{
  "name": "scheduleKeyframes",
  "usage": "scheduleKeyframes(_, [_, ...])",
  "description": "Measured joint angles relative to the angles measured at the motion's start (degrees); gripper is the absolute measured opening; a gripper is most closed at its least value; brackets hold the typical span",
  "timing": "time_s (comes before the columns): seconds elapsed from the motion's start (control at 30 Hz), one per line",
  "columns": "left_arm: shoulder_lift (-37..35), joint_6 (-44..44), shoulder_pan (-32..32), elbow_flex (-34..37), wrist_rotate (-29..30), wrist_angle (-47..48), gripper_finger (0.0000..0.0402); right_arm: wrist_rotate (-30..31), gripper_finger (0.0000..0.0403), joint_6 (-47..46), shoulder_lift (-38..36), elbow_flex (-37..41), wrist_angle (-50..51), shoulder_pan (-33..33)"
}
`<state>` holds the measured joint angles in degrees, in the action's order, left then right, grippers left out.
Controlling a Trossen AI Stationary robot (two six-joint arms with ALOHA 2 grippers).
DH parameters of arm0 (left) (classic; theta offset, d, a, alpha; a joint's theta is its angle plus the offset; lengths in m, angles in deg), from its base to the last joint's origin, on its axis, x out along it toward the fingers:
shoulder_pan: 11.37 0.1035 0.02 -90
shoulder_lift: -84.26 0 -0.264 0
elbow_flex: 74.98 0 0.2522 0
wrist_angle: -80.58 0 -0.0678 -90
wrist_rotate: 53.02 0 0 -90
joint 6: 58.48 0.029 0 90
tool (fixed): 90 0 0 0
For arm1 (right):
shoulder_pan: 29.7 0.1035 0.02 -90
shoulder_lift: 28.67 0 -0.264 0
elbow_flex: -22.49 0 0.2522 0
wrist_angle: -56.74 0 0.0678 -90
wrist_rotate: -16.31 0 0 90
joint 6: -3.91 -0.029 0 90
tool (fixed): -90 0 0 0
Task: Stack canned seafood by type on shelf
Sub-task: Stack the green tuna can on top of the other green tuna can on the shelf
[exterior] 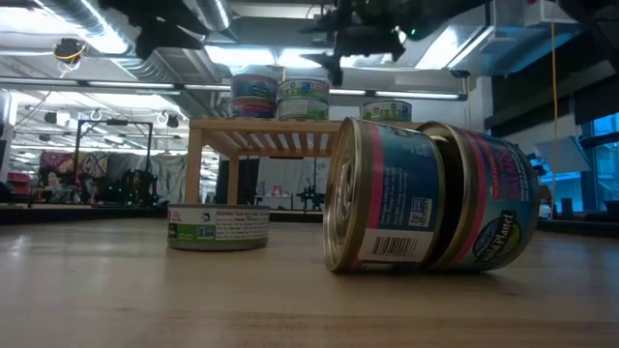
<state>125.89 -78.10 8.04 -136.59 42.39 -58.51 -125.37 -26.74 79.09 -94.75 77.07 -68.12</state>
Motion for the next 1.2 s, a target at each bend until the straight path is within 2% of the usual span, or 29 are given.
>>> scheduleKeyframes(0.1, [0.14,0.02,-3.93,0.00,-0.73,2.89,0.0148,1.54,0.0243,5.49,-3.53,0.00,7.99,1.47])
scheduleKeyframes(0.17, [0.59,0.26,-7.03,0.00,-2.56,3.48,0.0148,5.36,0.0243,11.11,-6.41,0.00,15.48,3.85])
scheduleKeyframes(0.3, [2.15,-0.34,-14.25,0.00,-4.76,3.52,0.0148,20.28,0.0243,23.10,-11.93,-0.02,32.18,12.47])
scheduleKeyframes(0.4, [4.23,-4.00,-19.67,0.00,-4.51,3.39,0.0148,31.53,0.0243,28.49,-14.88,-0.02,41.70,20.93])
scheduleKeyframes(0.5, [7.27,-9.85,-24.55,0.00,-1.54,0.60,0.0148,39.72,0.0243,32.78,-16.80,-0.02,48.71,30.04])
scheduleKeyframes(0.63, [12.57,-12.53,-29.00,0.00,2.18,-3.91,0.0148,49.75,0.0243,34.14,-16.64,0.09,56.58,41.36])
scheduleKeyframes(0.87, [20.65,-16.79,-31.55,0.00,2.44,-4.67,0.0148,66.01,0.0243,34.12,-16.22,6.03,54.55,55.63])
scheduleKeyframes(1.0, [24.74,-22.48,-31.90,0.00,2.40,-4.67,0.0148,72.05,0.0243,34.00,-16.43,11.22,52.77,58.74])
scheduleKeyframes(1.2, [28.67,-33.28,-31.90,0.00,2.34,-1.35,0.0148,75.71,0.0243,34.62,-16.35,20.34,44.55,59.58])
